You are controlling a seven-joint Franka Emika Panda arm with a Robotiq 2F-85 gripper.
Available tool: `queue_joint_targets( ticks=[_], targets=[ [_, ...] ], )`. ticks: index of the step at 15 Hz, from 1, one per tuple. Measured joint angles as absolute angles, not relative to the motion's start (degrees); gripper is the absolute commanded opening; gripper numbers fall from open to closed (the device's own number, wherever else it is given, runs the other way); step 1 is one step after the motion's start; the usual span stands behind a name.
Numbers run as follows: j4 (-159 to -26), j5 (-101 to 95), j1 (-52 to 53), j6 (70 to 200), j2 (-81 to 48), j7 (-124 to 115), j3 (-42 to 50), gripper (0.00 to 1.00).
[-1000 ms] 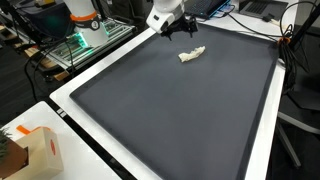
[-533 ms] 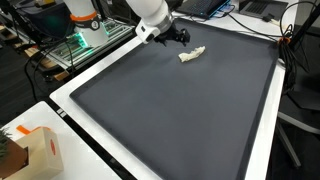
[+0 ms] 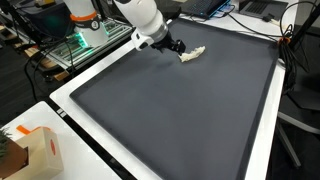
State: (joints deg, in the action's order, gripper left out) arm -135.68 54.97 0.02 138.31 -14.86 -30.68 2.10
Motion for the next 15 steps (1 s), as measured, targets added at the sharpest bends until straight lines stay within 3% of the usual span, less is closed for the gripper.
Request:
queue_joint_targets(
  ticks=[6,15],
  targets=[
    [-134.4,50.6,0.7,141.5,-16.5,-38.5,2.7,1.00],
    [-128.6,28.9,5.3,142.6,-19.6,-62.3,3.2,1.00]
  ],
)
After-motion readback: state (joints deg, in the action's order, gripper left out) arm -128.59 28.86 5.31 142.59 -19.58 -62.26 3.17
